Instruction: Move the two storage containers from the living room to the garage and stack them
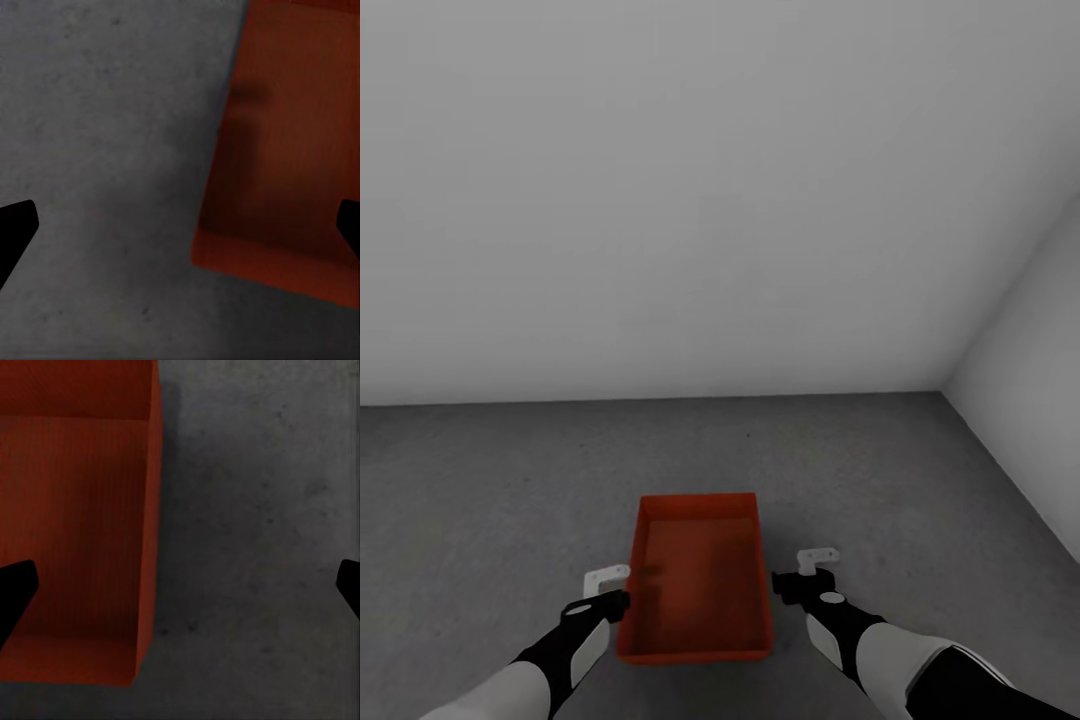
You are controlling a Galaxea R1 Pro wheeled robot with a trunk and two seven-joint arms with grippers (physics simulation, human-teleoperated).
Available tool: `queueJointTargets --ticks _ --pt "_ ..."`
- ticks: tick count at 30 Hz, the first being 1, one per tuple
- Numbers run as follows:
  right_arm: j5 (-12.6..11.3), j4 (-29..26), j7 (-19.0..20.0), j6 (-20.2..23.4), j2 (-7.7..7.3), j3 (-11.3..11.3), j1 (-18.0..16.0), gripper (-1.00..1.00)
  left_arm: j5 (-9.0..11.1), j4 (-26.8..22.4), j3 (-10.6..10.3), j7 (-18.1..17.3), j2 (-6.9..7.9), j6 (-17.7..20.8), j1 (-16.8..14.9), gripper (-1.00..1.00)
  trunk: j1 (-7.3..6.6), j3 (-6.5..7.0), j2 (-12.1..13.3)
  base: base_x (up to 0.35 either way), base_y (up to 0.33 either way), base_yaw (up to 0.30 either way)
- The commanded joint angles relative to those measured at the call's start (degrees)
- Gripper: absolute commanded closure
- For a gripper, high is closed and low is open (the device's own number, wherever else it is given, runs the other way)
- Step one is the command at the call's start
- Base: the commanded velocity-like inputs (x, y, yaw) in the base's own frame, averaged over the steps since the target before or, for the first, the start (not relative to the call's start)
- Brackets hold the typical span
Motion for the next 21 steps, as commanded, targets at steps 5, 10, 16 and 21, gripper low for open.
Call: queueJointTargets --ticks 5,10,16,21 --pt "-0.5 0.2 -0.1 -0.3 -0.05 0.5 -0.1 -1.0 0.5 -0.1 -0.5 0.4 0.59 0.3 0.0 -1.0 -1.11 0.86 2.0 0.0 0.0 0.0" --pt "-0.5 0.2 0.4 -0.2 -0.2 0.5 2.1 -1.0 0.8 0.9 -0.6 0.2 1.05 0.3 0.0 -1.0 -2.21 1.76 4.0 0.0 0.0 0.0" --pt "-0.5 0.3 0.6 -0.2 -1.31 0.5 6.7 -1.0 0.8 4.6 -0.6 0.1 1.0 0.3 0.0 -1.0 -3.52 2.84 6.4 0.0 0.0 0.0" --pt "-0.6 0.3 0.6 -0.2 -2.48 0.5 7.3 -1.0 0.8 7.0 -0.5 0.2 1.6 0.2 0.0 -1.0 -4.62 3.73 8.4 0.0 0.0 0.0"
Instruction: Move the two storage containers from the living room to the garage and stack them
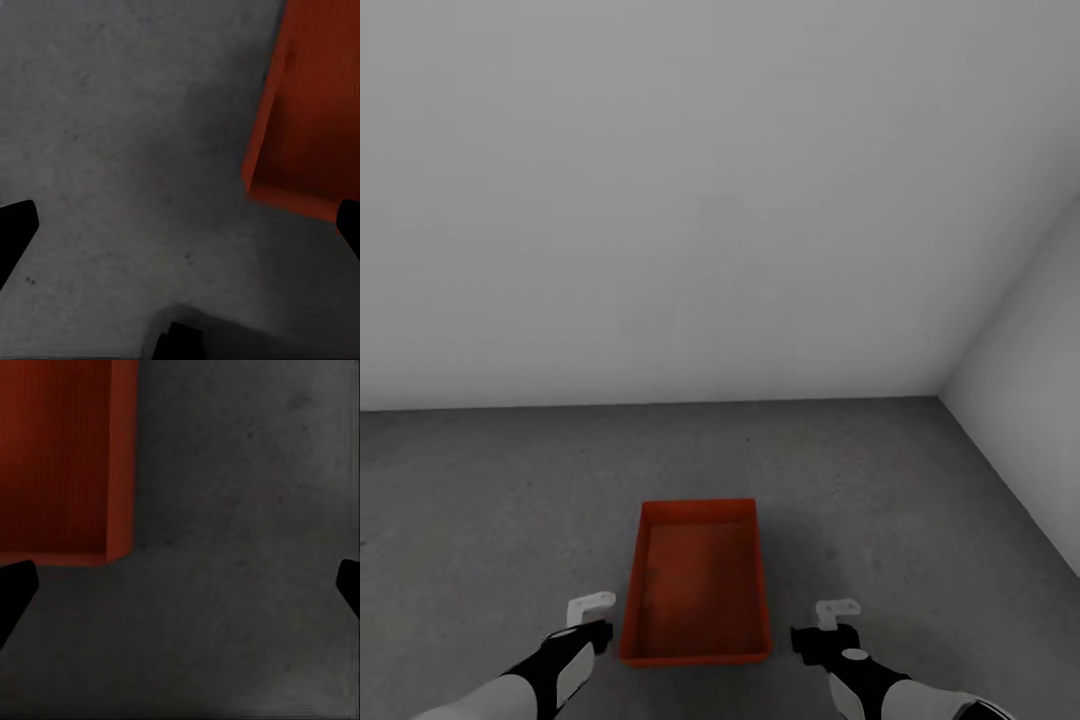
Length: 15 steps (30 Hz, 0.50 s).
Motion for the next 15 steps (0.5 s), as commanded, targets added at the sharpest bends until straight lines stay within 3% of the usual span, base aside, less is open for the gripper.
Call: queueJointTargets --ticks 1,10,15 --pt "-0.5 0.2 0.0 -0.3 -0.2 0.5 0.0 -1.0 0.4 0.1 -0.5 0.4 0.21 0.3 0.0 -1.0 -0.23 0.15 0.4 0.0 0.0 0.0" --pt "-0.5 0.2 -0.1 -0.4 -3.56 0.5 0.1 -1.0 0.6 5.5 -0.6 0.3 3.06 0.3 0.0 -1.0 -2.21 1.76 4.0 0.0 0.0 0.0" --pt "-0.6 0.2 -0.1 -0.4 -6.75 0.4 0.3 -1.0 1.6 7.2 -0.5 0.3 4.4 0.4 0.5 -1.0 -3.3 2.66 6.0 0.0 0.0 0.0"
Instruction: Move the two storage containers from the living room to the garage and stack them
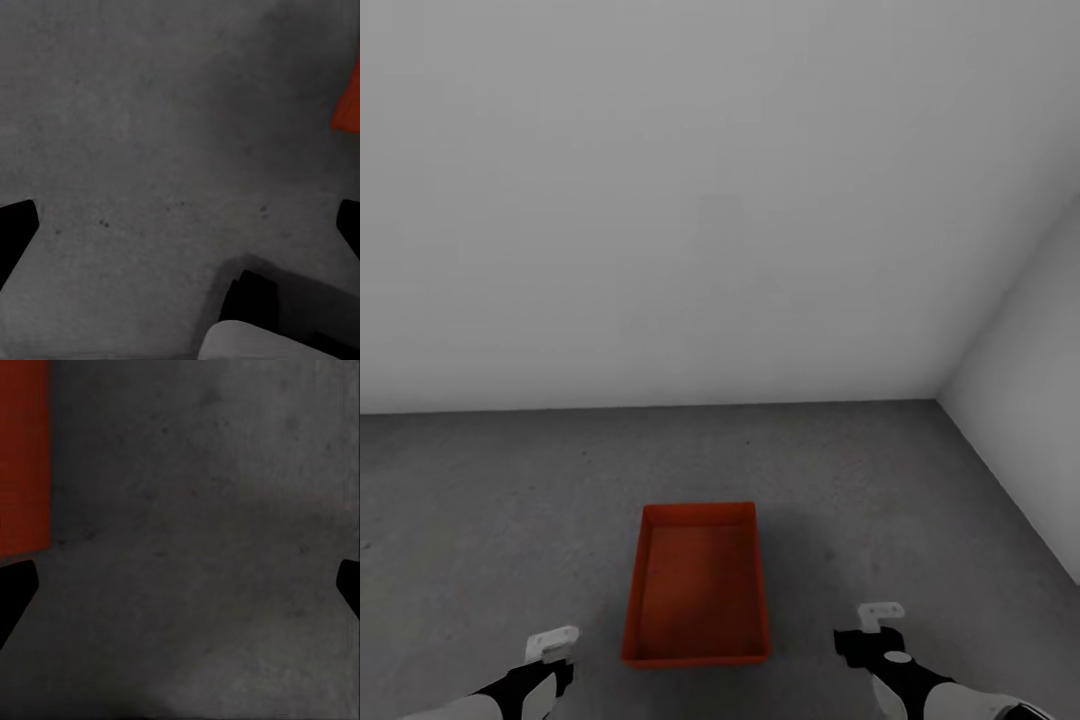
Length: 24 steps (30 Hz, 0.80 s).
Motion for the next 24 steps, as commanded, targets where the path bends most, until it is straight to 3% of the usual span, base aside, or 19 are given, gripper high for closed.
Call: queueJointTargets --ticks 1,4,10,11,12,24 --pt "-0.4 0.2 0.0 -0.2 -0.34 0.5 0.0 -1.0 0.6 0.0 -0.5 0.2 0.13 0.3 0.1 -1.0 -0.23 0.15 0.4 0.0 0.0 0.0" --pt "-0.4 0.2 0.1 -0.1 -1.26 0.6 0.9 -1.0 1.9 0.2 -0.5 0.1 0.68 0.3 0.0 -1.0 -0.89 0.69 1.6 0.0 0.0 0.0" --pt "-0.3 0.1 -0.1 0.5 -1.95 0.6 6.9 -1.0 3.5 0.3 -0.5 -0.2 1.14 0.3 0.1 -1.0 -2.21 1.76 4.0 0.0 0.0 0.0" --pt "-0.3 0.1 -0.1 0.5 -2.29 0.6 9.7 -1.0 3.8 0.3 -0.5 -0.3 1.23 0.3 0.9 -1.0 -2.43 1.94 4.4 0.0 0.0 0.0" --pt "-0.3 0.1 -0.1 0.5 -2.35 0.6 10.4 -1.0 3.9 0.3 -0.5 -0.4 1.24 0.2 1.7 -1.0 -2.64 2.12 4.8 0.0 0.0 0.0" --pt "-0.2 0.1 0.2 1.0 -2.42 0.7 16.3 -1.0 4.1 0.3 -0.5 -6.6 0.94 0.2 8.2 -1.0 -5.28 4.28 9.6 0.0 0.0 0.0"
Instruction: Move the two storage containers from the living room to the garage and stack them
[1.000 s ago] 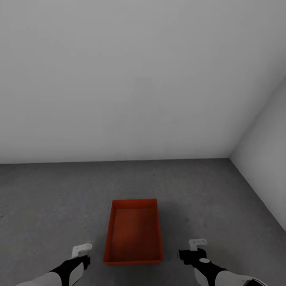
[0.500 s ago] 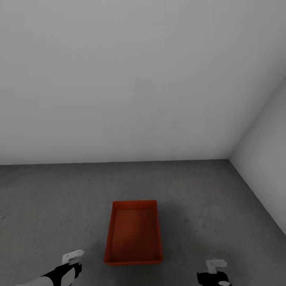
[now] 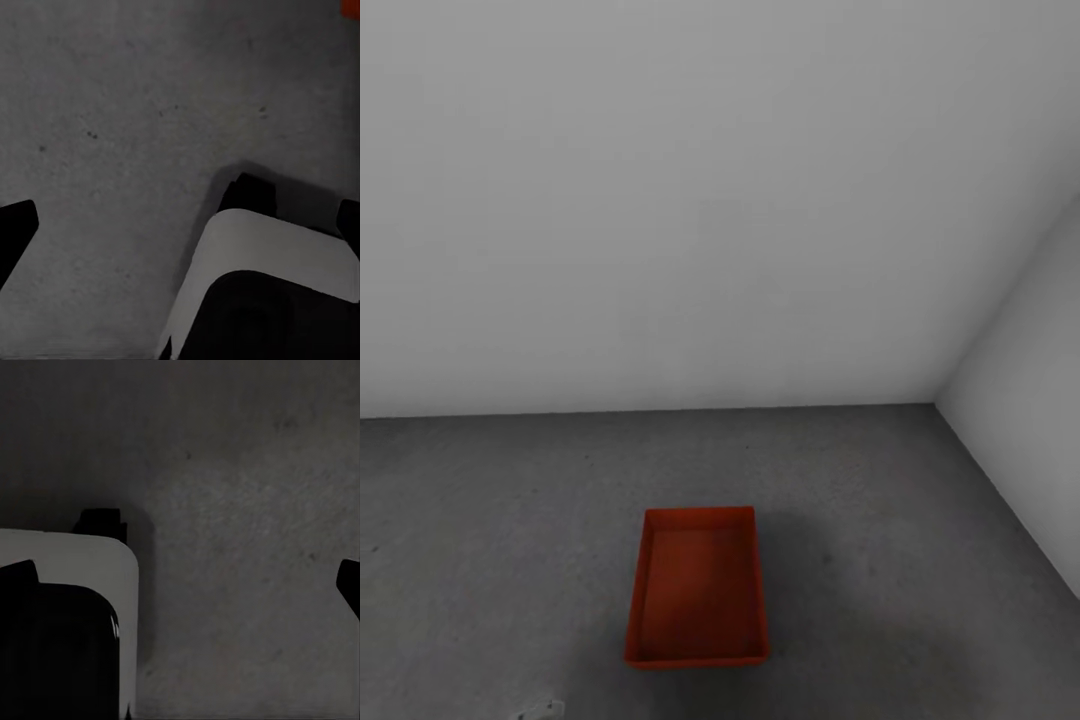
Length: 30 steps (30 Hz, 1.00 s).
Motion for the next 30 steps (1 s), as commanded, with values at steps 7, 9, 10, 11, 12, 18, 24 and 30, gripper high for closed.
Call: queueJointTargets --ticks 7,9,10,11,12,18,24,30 --pt "-0.5 0.2 0.0 -0.3 0.04 0.5 0.4 -1.0 0.8 0.0 -0.5 -0.3 -0.21 0.2 1.4 -1.0 -1.55 1.23 2.8 0.0 0.0 0.0" --pt "-0.5 0.2 0.0 -0.3 0.04 0.5 0.5 -1.0 1.2 0.0 -0.5 -0.3 -0.23 0.2 1.7 -1.0 -1.98 1.59 3.6 0.0 0.0 0.0" --pt "-0.5 0.2 0.0 -0.3 0.04 0.5 0.5 -1.0 1.3 0.0 -0.5 -0.3 -0.24 0.2 1.8 -1.0 -2.2 1.77 4.0 0.0 0.0 0.0" --pt "-0.5 0.2 -0.1 -0.3 0.04 0.5 0.5 -1.0 1.5 0.0 -0.5 -0.4 -0.24 0.2 2.0 -1.0 -2.42 1.95 4.4 0.0 0.0 0.0" --pt "-0.5 0.2 -0.1 -0.3 0.05 0.5 0.5 -1.0 1.5 0.0 -0.5 -0.4 -0.24 0.2 2.1 -1.0 -2.64 2.12 4.8 0.0 0.0 0.0" --pt "-0.4 0.2 -0.2 -0.3 0.46 0.6 0.5 -1.0 1.7 0.0 -0.5 -0.3 -0.45 0.2 2.8 -1.0 -3.08 2.48 5.6 0.0 0.0 0.0" --pt "-0.3 0.2 -0.3 -0.3 0.88 0.6 0.5 -1.0 1.4 0.0 -0.5 -0.3 -4.1 0.1 5.2 -1.0 -3.08 2.48 5.6 -0.159 0.0 0.0" --pt "-0.2 0.2 -0.5 -0.2 1.09 0.7 0.5 -1.0 1.7 0.0 -0.5 -0.3 -4.21 0.2 6.2 -1.0 -3.08 2.48 5.6 -0.343 0.0 0.0"
